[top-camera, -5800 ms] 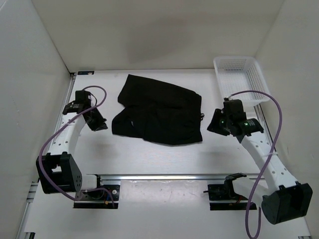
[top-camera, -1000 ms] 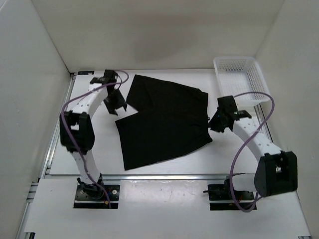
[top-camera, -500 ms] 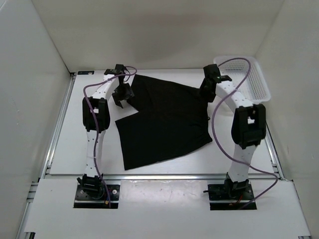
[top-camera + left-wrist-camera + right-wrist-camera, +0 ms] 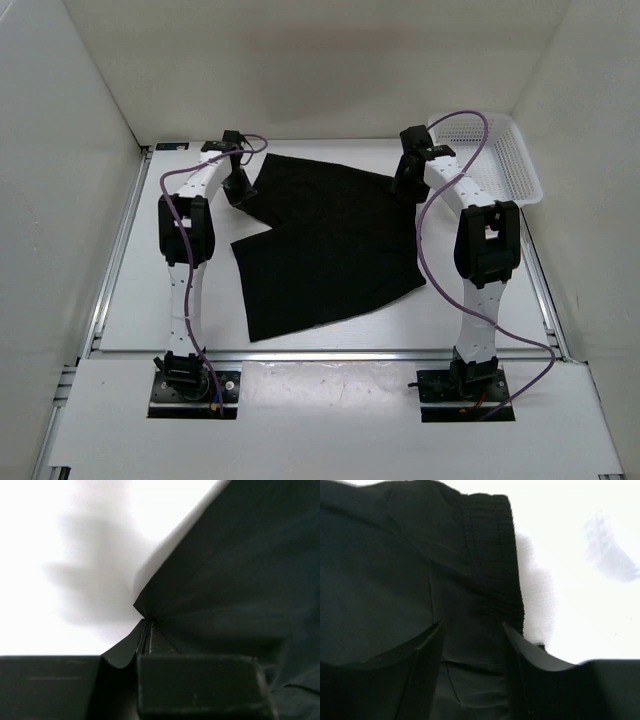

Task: Fold and stack the shorts
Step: Flatten the shorts out

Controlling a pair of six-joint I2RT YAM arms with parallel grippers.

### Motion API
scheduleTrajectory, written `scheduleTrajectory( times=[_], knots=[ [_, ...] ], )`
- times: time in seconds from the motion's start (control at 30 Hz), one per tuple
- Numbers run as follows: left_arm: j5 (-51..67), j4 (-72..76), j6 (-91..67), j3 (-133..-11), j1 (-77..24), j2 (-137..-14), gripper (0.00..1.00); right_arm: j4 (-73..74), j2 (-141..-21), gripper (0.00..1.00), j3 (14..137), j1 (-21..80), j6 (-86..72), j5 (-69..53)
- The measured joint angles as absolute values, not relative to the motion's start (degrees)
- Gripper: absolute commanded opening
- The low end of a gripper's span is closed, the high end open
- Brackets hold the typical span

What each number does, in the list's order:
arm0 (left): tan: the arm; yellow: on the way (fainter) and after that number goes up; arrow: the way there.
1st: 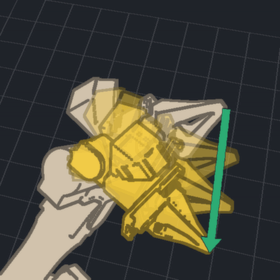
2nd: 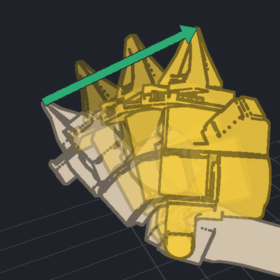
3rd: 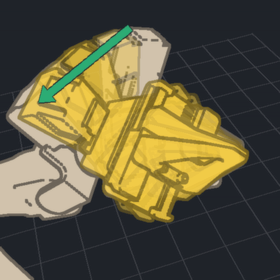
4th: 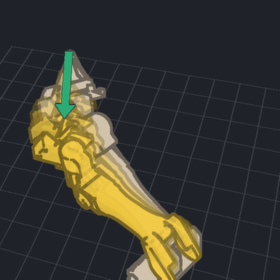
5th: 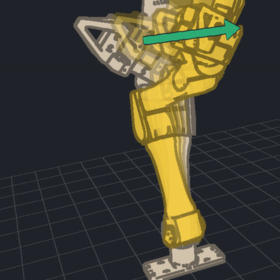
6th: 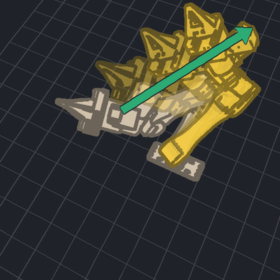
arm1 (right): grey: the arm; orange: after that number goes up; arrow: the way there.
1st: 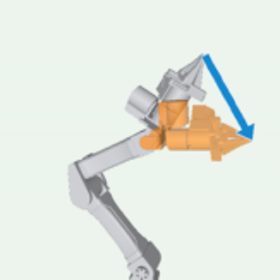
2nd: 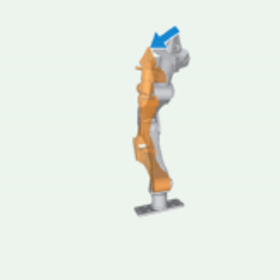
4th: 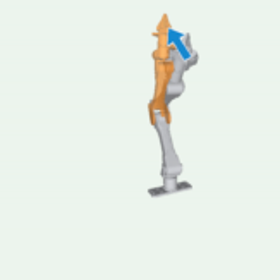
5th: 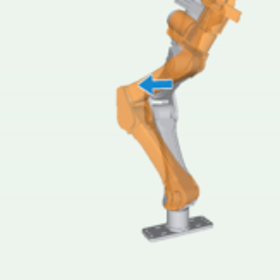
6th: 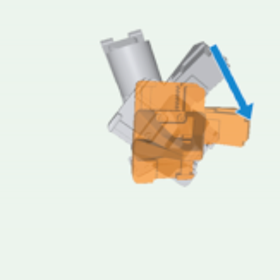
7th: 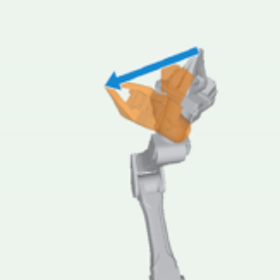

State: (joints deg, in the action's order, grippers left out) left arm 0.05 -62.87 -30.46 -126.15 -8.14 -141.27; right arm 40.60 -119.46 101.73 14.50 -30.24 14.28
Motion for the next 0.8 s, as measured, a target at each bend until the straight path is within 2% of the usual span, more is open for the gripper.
scheduleTrajectory(
  times=[0.1,0.2,0.4,0.43,0.53,0.57,0.67,0.8],
  knots=[
    [-0.60,-62.50,-30.35,-120.51,-5.58,-135.70,0.10,41.56,-119.52,0.64,103.70,14.48,-28.10,14.20],
    [-0.84,-62.13,-29.23,-120.33,-2.59,-131.55,0.10,42.13,-119.57,0.74,107.55,14.48,-26.17,14.20],
    [-1.13,-63.48,-26.00,-123.66,1.08,-129.23,0.10,42.30,-123.76,0.77,117.14,14.48,-21.52,11.79],
    [-1.04,-63.90,-25.39,-123.83,1.17,-129.36,0.35,42.46,-125.21,0.77,118.85,14.48,-20.80,10.94],
    [-0.43,-66.50,-23.59,-126.34,1.17,-131.02,0.64,42.57,-129.29,0.77,122.26,14.68,-19.40,7.88],
    [-0.30,-67.05,-23.33,-127.00,1.30,-131.57,0.67,42.72,-130.28,0.77,122.50,14.76,-19.00,7.01],
    [0.23,-68.18,-22.90,-126.85,1.80,-131.81,0.67,44.01,-132.09,0.77,122.48,15.46,-18.39,5.37],
    [0.10,-67.81,-23.03,-123.81,4.29,-131.09,0.52,43.88,-132.27,0.76,122.19,17.10,-17.74,4.05]
  ],
)
